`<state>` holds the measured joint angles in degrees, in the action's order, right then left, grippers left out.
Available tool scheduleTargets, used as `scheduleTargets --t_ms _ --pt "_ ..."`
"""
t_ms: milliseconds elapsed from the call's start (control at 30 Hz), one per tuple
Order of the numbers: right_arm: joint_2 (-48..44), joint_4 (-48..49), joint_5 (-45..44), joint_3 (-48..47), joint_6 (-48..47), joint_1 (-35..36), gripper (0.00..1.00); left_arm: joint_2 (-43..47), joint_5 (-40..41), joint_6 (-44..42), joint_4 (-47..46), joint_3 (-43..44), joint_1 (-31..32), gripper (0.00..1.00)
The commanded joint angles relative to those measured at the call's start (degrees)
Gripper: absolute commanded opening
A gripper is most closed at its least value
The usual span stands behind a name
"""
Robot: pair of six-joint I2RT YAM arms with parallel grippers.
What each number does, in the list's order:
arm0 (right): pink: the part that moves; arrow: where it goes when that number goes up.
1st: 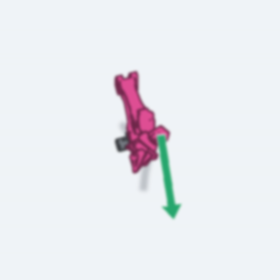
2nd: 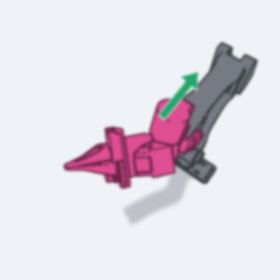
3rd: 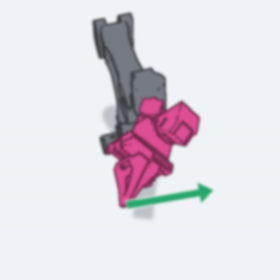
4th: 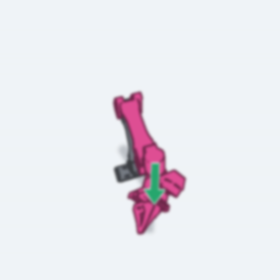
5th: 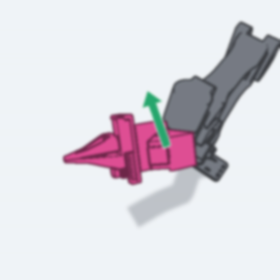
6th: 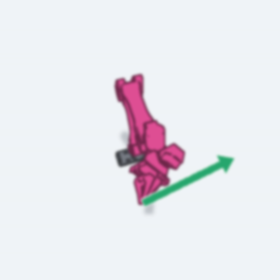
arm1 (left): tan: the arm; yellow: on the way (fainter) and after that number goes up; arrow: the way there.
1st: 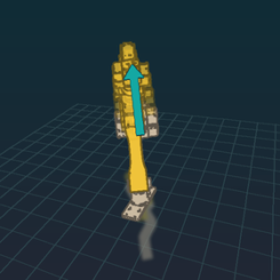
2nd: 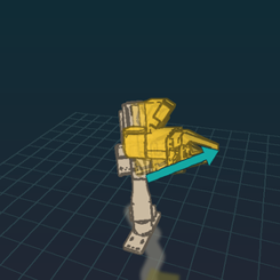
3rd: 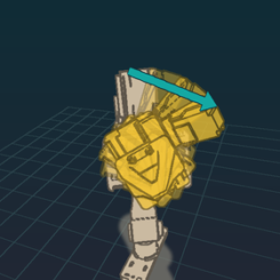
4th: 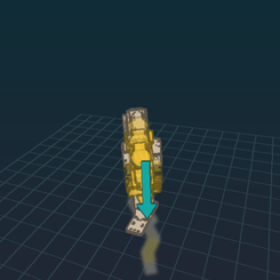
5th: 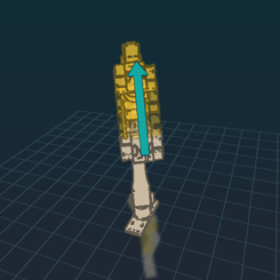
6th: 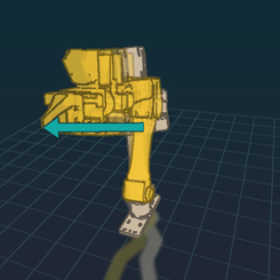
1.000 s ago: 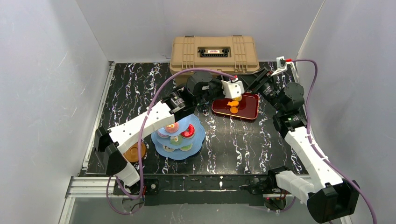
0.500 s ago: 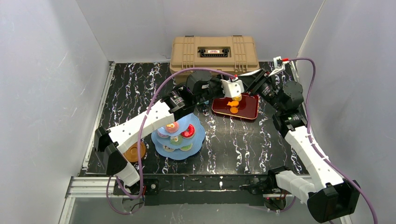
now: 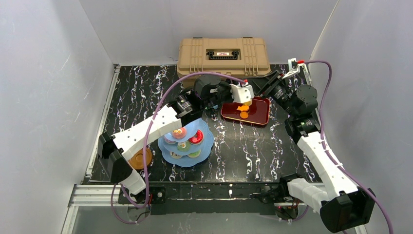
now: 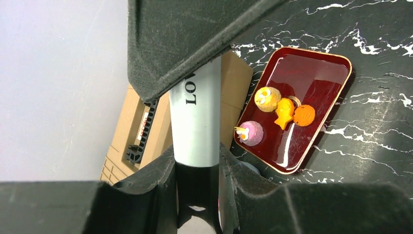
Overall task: Serve the afternoon tea
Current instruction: Adjust the clamp.
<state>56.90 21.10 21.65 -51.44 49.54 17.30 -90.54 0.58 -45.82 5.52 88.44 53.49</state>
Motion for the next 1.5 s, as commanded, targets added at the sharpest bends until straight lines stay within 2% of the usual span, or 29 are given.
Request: scheduleTargets --t_ms 0,67,133,167,233,267,333,433,567,733,833,967,1067,1133,1467 --pt "0.3 3.6 2.4 -2.3 0.3 0.3 0.36 2.5 -3.7 -1.8 -0.3 0.1 0.9 0.09" --pt "0.3 2.4 3.1 -2.4 -0.6 0.3 0.29 2.5 -3.7 -2.0 -0.2 0.1 0.9 0.12" --pt "0.4 0.3 3.8 -3.0 -2.1 0.3 0.21 2.6 -3.4 -2.2 -0.2 0.0 0.9 0.19" --pt "0.4 -1.3 3.8 -3.7 -3.2 0.3 0.18 2.7 -3.3 -2.4 -0.3 -0.1 0.9 0.30" --pt "0.2 -4.3 3.0 -4.8 -5.8 0.3 0.14 2.7 -2.7 -2.4 -0.4 -0.4 1.0 0.62" --pt "0.1 -5.9 2.3 -5.3 -7.5 0.3 0.13 2.7 -2.4 -2.1 -0.4 -0.4 0.9 0.72" --pt "0.1 -9.9 0.5 -6.5 -11.6 0.3 0.11 2.8 -3.0 -0.5 0.8 0.1 0.9 0.85" --pt "0.2 -13.7 -2.9 -7.2 -18.2 0.3 0.09 4.0 -5.3 3.5 4.0 1.3 0.9 0.98" --pt "-0.2 -14.3 -9.4 -5.0 -25.3 0.3 0.07 7.0 -7.8 7.2 7.6 1.8 0.9 0.98" --pt "1.1 -12.5 -16.7 -1.3 -33.1 0.3 0.06 10.5 -4.1 11.8 13.4 3.9 0.2 0.98" --pt "2.0 -9.6 -20.8 1.5 -36.4 0.3 0.05 10.5 -3.7 19.4 21.4 9.7 -3.1 0.98" --pt "2.0 -1.0 -24.9 7.6 -39.9 0.3 0.11 11.1 -6.1 27.2 30.0 16.1 -9.7 0.98" --pt "1.8 4.6 -28.3 11.2 -40.7 0.3 0.23 13.8 -6.1 27.7 32.5 15.7 -11.4 0.98" --pt "2.6 6.9 -29.3 12.5 -40.8 0.3 0.27 15.6 -6.0 28.0 33.5 14.7 -11.9 0.98" --pt "10.3 15.0 -32.6 13.2 -40.9 0.3 0.28 19.5 -5.1 28.5 33.5 11.3 -13.4 0.98"
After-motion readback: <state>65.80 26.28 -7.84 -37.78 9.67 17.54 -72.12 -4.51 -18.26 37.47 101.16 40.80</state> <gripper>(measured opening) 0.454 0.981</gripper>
